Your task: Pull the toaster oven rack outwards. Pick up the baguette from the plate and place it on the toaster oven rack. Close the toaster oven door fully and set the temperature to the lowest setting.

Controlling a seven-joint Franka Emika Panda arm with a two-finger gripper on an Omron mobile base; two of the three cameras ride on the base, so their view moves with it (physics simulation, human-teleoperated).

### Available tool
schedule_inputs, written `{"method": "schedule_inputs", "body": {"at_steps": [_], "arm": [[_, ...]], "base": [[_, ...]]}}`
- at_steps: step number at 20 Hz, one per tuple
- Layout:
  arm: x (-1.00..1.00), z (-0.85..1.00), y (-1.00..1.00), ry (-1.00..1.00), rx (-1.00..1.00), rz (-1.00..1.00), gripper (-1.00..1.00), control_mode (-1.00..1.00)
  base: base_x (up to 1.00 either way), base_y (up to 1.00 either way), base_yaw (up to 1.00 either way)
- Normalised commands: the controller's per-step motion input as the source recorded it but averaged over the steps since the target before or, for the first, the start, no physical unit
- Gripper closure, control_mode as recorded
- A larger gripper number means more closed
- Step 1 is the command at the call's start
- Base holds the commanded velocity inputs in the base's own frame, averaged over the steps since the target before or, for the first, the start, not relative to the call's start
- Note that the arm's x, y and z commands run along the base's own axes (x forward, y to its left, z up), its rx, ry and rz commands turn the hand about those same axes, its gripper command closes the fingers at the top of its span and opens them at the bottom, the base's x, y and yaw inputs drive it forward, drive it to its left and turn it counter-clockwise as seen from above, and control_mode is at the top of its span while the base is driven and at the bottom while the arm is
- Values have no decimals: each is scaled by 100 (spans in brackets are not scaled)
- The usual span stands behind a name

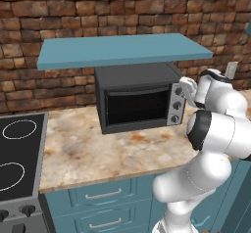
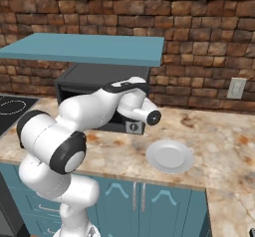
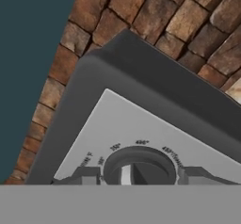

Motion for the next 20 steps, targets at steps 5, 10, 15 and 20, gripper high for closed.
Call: {"method": "schedule_inputs", "body": {"at_steps": [5, 10, 15, 20], "arm": [[0, 2, 4, -9, -18, 7, 100, -100], [0, 2, 14, -14, -22, 5, 100, -100], [0, 8, 16, -16, -25, 5, 100, -100], [0, 9, 12, -17, -25, 5, 100, -100]], "base": [[0, 0, 0], [0, 0, 0], [0, 0, 0], [0, 0, 0]]}}
